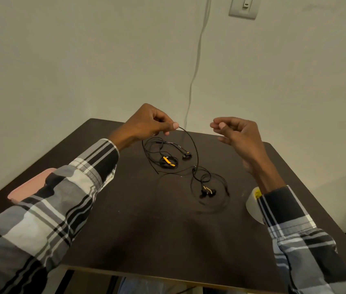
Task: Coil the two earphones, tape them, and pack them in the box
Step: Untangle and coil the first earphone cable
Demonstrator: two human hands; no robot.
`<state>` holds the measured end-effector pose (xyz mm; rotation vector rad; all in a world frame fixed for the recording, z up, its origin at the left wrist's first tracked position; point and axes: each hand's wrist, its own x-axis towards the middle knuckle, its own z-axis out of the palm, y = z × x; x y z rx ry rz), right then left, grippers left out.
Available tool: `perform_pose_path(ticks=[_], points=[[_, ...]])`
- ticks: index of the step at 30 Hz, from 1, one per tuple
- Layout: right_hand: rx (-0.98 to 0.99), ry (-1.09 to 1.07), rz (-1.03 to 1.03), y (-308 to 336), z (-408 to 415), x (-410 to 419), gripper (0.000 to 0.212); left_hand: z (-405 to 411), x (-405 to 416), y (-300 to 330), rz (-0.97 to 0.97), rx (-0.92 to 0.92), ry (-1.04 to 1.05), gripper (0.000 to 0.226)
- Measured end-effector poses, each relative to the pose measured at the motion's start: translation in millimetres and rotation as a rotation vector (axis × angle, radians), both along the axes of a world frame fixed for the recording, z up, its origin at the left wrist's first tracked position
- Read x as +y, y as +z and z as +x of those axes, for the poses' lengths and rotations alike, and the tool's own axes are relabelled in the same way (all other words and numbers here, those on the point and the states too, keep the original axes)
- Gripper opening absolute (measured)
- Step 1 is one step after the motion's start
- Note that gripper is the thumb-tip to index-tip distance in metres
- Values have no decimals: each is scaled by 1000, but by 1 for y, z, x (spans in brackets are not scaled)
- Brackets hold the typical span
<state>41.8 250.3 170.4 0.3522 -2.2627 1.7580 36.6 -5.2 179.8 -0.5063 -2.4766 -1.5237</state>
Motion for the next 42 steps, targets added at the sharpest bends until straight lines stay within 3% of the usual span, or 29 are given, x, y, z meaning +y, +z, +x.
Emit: perform_pose_path(ticks=[5, 8, 21, 25, 33, 37, 42], points=[[28, 133, 96, 3, 4, -36, 22, 2, 17, 5, -21, 25, -41, 27], [48, 170, 118, 1, 4, -48, 14, 3, 20, 7, -15, 47, -62, 26], [80, -119, -62, 13, -2, 10, 12, 7, -16, -4, 107, -14, 19, 24], [7, -66, 99, 12, -2, 12, 19, 8, -9, -5, 119, -8, 10, 21], [91, 182, 198, 18, 10, -34, 23, 10, 20, 14, 82, 46, -68, 23], [91, 199, 117, 23, 9, -41, 12, 11, 19, 18, 118, 41, -88, 18], [122, 121, 1, 35, 5, -27, 15, 9, 6, 13, 176, 11, -38, 23]])
